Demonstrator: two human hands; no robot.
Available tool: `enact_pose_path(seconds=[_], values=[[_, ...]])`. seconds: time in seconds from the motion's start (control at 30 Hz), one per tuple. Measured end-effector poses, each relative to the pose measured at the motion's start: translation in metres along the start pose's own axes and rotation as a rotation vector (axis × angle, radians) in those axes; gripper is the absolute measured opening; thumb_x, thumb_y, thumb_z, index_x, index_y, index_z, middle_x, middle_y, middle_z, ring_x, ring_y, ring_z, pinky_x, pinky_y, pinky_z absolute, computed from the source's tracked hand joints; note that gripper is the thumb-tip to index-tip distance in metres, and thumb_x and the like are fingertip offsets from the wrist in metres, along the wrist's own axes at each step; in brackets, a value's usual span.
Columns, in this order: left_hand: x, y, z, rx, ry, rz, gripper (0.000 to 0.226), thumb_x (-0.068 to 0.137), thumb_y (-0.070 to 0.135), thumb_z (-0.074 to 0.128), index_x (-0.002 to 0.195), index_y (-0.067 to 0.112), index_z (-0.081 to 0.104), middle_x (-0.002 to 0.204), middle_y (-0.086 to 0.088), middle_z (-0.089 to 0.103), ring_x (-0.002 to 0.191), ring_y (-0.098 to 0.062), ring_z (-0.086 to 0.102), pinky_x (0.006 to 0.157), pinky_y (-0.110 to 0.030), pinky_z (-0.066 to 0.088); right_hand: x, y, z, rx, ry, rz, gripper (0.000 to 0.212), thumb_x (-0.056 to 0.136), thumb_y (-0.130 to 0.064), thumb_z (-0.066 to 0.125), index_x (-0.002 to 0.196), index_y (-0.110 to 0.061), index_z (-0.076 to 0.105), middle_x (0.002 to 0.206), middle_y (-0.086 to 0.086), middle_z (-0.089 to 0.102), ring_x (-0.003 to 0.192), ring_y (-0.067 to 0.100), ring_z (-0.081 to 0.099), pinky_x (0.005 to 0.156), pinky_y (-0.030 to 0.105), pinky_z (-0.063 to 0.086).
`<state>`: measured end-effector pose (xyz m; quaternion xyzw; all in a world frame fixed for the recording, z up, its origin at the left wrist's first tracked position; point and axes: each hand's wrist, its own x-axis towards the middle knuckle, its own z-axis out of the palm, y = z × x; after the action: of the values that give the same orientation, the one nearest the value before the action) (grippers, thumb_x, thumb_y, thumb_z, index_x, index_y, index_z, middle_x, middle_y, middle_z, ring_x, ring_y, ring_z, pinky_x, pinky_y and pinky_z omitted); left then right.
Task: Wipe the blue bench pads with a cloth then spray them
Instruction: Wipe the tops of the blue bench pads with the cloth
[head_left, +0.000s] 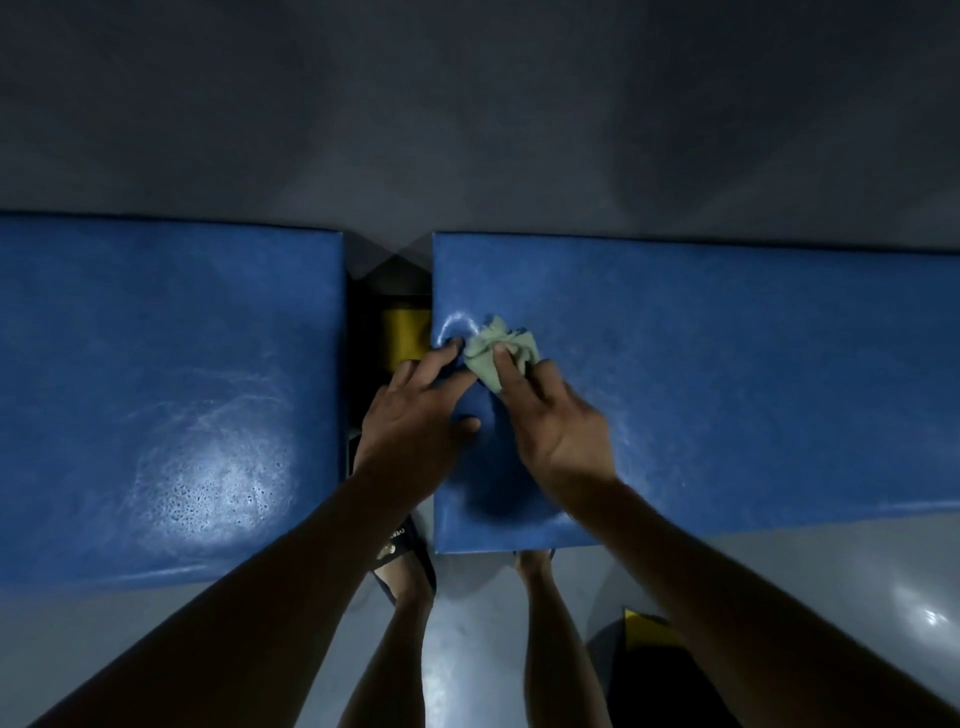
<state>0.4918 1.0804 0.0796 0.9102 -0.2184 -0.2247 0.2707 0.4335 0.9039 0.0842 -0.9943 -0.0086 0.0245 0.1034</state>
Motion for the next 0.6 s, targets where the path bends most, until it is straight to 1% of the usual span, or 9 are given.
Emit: enact_pose_path(seconds=[0.07,0.1,0.2,0.27,0.33,0.4,0.47,0.53,0.6], values=[[0.000,0.002,0.000,0.019,0.007,-0.001,0.065,0.082,0.033,0.073,0.143,0.028,0.049,0.157,0.006,0.035,0.127,-0.026,0.043,0.097,-0.048,0.047,0.000,0.043,-0.012,-0.113,-0.027,-0.209,0.055,0.094,-0.023,0.060,0.147,-0.023,0.048,0.103,0.010,0.059,0.069,0.030,0.059,0.048,0.035,0.048],[0.000,0.002,0.001,0.026,0.029,0.005,0.067,0.082,0.032,0.074,0.144,0.028,0.048,0.157,0.005,0.036,0.127,-0.026,0.044,0.097,-0.048,0.047,0.001,0.070,-0.017,-0.142,-0.029,-0.188,0.055,0.094,-0.022,0.057,0.148,-0.024,0.046,0.104,0.012,0.059,0.069,0.034,0.059,0.049,0.037,0.050],[-0.002,0.002,0.006,0.045,0.057,0.016,0.068,0.083,0.032,0.074,0.145,0.026,0.047,0.156,0.003,0.038,0.126,-0.027,0.045,0.094,-0.047,0.048,0.003,0.129,-0.031,-0.063,0.028,0.379,0.051,0.101,-0.029,0.046,0.151,-0.033,0.038,0.116,0.016,0.051,0.077,0.044,0.060,0.063,0.046,0.052],[-0.003,0.000,0.010,0.041,0.094,0.035,0.065,0.083,0.035,0.069,0.144,0.024,0.049,0.154,0.001,0.040,0.123,-0.028,0.046,0.092,-0.047,0.050,0.000,0.123,-0.024,0.014,0.113,0.777,0.049,0.103,-0.035,0.043,0.152,-0.037,0.036,0.124,0.016,0.047,0.083,0.045,0.060,0.071,0.046,0.048],[-0.003,-0.001,0.012,0.027,0.106,0.030,0.065,0.083,0.039,0.063,0.144,0.023,0.050,0.154,0.001,0.041,0.122,-0.028,0.047,0.092,-0.047,0.050,-0.007,0.081,-0.010,0.086,0.175,0.871,0.050,0.103,-0.033,0.045,0.152,-0.037,0.038,0.130,0.015,0.048,0.086,0.043,0.061,0.071,0.042,0.046],[-0.003,-0.001,0.012,0.033,0.095,0.029,0.064,0.084,0.040,0.059,0.145,0.023,0.049,0.155,0.001,0.040,0.124,-0.028,0.046,0.093,-0.048,0.049,-0.024,0.025,0.003,0.138,0.177,0.666,0.050,0.100,-0.027,0.047,0.149,-0.032,0.044,0.127,0.014,0.054,0.080,0.038,0.063,0.061,0.035,0.045],[-0.003,0.001,0.011,0.047,0.079,0.028,0.064,0.085,0.039,0.056,0.146,0.024,0.047,0.156,0.001,0.038,0.126,-0.028,0.044,0.095,-0.048,0.049,-0.052,-0.022,0.005,0.087,0.064,0.291,0.050,0.096,-0.026,0.050,0.146,-0.026,0.050,0.115,0.010,0.059,0.068,0.026,0.061,0.052,0.028,0.042],[-0.003,0.002,0.009,0.056,0.063,0.021,0.064,0.085,0.035,0.059,0.147,0.025,0.045,0.157,0.002,0.036,0.128,-0.028,0.042,0.097,-0.049,0.047,-0.073,-0.018,-0.002,0.058,-0.022,-0.043,0.053,0.092,-0.023,0.061,0.144,-0.026,0.053,0.108,0.005,0.060,0.069,0.021,0.059,0.052,0.028,0.046],[-0.002,0.004,0.008,0.068,0.059,0.010,0.066,0.086,0.032,0.068,0.148,0.025,0.044,0.157,0.003,0.035,0.130,-0.028,0.040,0.099,-0.050,0.046,-0.079,0.026,-0.011,0.012,-0.062,-0.117,0.054,0.092,-0.029,0.063,0.145,-0.030,0.052,0.109,0.004,0.059,0.071,0.023,0.060,0.054,0.032,0.049]])
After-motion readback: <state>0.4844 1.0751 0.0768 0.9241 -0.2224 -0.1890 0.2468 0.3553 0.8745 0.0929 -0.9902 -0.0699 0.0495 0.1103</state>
